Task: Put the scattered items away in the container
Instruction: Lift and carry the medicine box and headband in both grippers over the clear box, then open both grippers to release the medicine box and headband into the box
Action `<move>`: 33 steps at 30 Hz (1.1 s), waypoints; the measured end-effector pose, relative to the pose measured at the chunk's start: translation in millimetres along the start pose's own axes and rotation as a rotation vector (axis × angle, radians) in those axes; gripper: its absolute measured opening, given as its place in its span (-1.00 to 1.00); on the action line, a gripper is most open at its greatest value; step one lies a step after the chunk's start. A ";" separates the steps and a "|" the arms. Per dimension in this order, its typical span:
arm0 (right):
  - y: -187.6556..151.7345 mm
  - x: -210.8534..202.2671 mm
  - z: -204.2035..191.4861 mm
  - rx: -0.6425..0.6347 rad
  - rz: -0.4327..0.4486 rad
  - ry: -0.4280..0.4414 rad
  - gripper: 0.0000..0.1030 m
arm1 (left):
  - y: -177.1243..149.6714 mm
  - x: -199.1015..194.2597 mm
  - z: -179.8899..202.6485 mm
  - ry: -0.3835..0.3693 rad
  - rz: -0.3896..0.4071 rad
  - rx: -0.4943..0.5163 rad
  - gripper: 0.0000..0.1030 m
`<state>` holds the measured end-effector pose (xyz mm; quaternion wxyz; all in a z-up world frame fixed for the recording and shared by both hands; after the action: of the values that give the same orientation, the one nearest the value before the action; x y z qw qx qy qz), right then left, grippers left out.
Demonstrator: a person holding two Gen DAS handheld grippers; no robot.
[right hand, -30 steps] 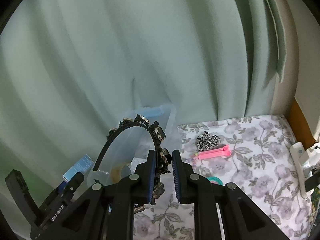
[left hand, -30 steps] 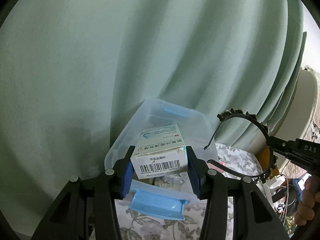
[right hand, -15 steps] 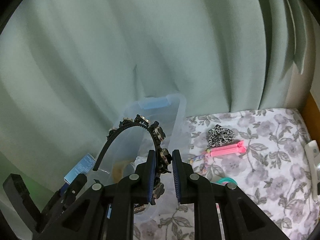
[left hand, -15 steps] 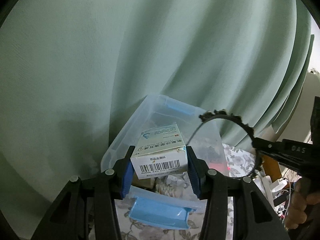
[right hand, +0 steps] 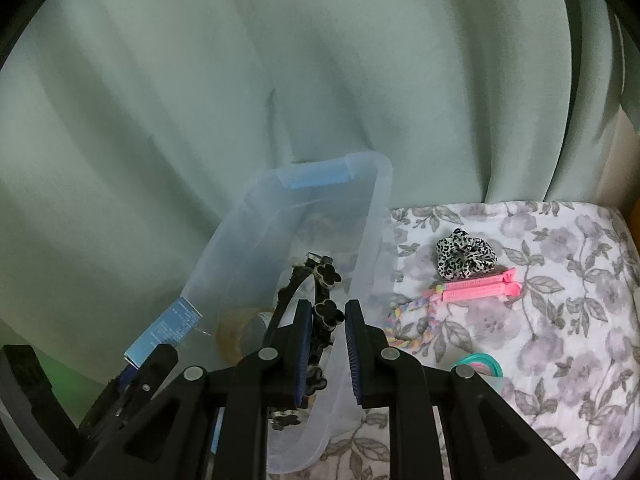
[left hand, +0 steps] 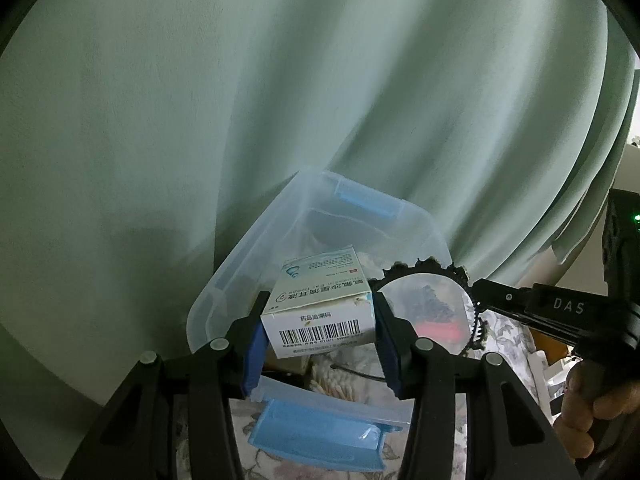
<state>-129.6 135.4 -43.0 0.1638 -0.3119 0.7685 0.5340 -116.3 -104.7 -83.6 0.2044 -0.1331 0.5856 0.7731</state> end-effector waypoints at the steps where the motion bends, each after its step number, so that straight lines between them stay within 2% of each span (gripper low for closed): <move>1: -0.1 0.9 -0.8 -0.003 -0.002 0.006 -0.60 | -0.7 0.1 -0.3 0.000 -0.002 -0.002 -0.03; 8: -0.6 3.0 -8.8 -0.051 -0.007 0.012 -0.60 | -4.2 1.4 -1.3 0.008 -0.021 -0.009 -0.02; 9: -1.1 3.6 -8.4 -0.054 -0.012 0.009 -0.58 | -3.8 0.9 -1.2 0.010 -0.022 -0.009 0.06; 11: -2.4 3.7 -6.5 -0.050 -0.017 0.002 -0.52 | -3.5 -0.2 -1.4 0.011 -0.023 -0.013 0.20; 19: -3.6 -6.6 1.8 -0.024 -0.013 -0.016 -0.33 | -3.5 -3.7 0.1 0.024 -0.038 -0.014 0.25; 20: -3.7 -8.3 2.2 -0.022 -0.011 -0.016 -0.25 | -3.0 -5.1 0.9 0.023 -0.037 -0.011 0.28; 22: -4.2 -11.8 2.9 -0.017 -0.009 -0.017 -0.09 | -1.5 -8.2 2.7 0.020 -0.031 -0.009 0.49; 24: -4.9 -16.3 4.3 -0.007 -0.009 -0.023 0.18 | 0.7 -13.4 5.0 0.014 -0.026 -0.009 0.53; 27: -5.3 -23.4 8.4 0.009 -0.008 -0.029 0.29 | 3.6 -17.8 8.7 0.019 -0.023 -0.001 0.63; 31: -5.2 -35.3 13.8 0.020 0.001 -0.037 0.44 | 6.8 -26.2 15.3 0.026 -0.021 0.004 0.65; 33: -4.5 -40.9 16.3 0.021 0.008 -0.041 0.60 | 9.4 -29.6 20.1 0.033 -0.013 0.019 0.65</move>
<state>-97.2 161.9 -28.4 0.1806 -0.2960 0.7719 0.5328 -94.0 -92.3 -56.8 0.2008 -0.1478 0.5954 0.7638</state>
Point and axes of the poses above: each gripper's, at about its wrist camera, not at the fingertips, and x roughly the way its jaws point, z to its right, y to its top, the point moved 6 cm from there along x, roughly the way its jaws point, and after that the axes turned 10 degrees about z, right-handed, at the moved point
